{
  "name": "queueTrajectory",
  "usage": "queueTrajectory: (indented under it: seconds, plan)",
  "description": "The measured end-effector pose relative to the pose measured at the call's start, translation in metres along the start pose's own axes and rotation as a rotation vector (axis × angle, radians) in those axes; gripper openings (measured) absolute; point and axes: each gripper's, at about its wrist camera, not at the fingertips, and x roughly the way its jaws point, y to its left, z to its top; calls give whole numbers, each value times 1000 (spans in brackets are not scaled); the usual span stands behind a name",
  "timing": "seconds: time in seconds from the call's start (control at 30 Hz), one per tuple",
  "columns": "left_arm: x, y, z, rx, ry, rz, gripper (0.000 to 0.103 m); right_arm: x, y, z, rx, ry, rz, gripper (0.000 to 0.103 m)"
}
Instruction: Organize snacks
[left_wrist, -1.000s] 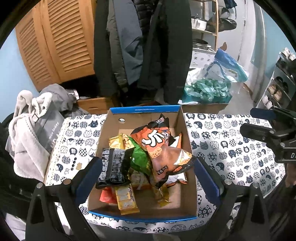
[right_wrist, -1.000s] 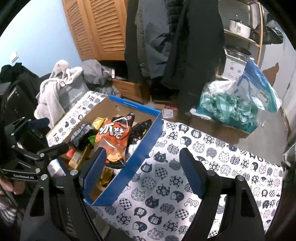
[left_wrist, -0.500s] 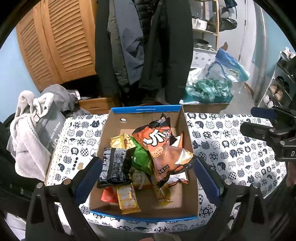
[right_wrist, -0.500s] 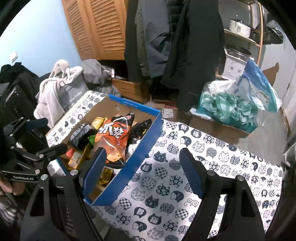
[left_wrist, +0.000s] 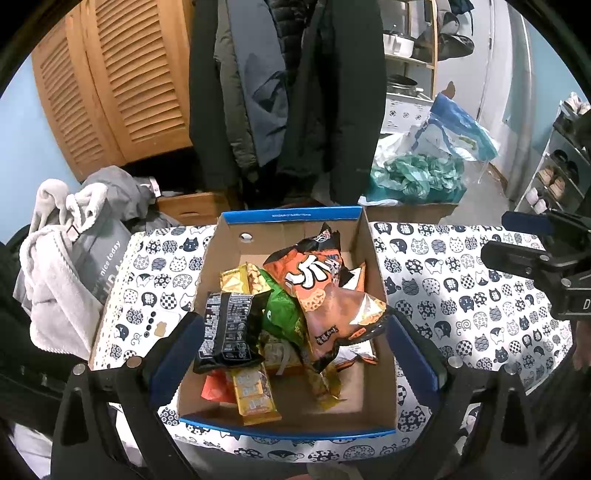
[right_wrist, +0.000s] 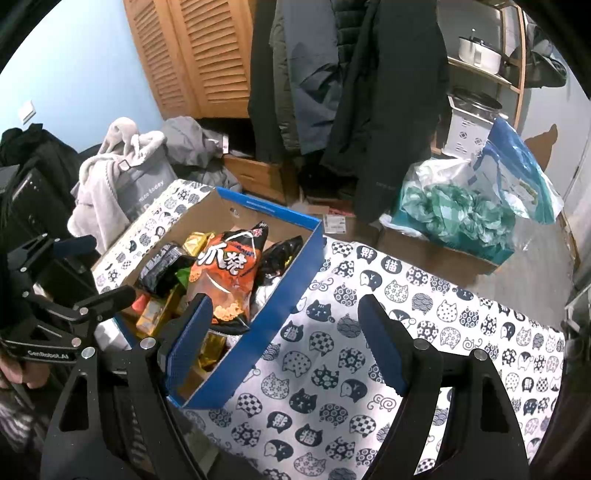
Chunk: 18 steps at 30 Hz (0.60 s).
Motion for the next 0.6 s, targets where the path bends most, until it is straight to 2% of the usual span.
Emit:
queueTrajectory:
  seconds: [0.6]
  plan:
    - [2, -2, -2, 8, 8, -10, 99, 1, 0, -1, -2, 5, 1, 80]
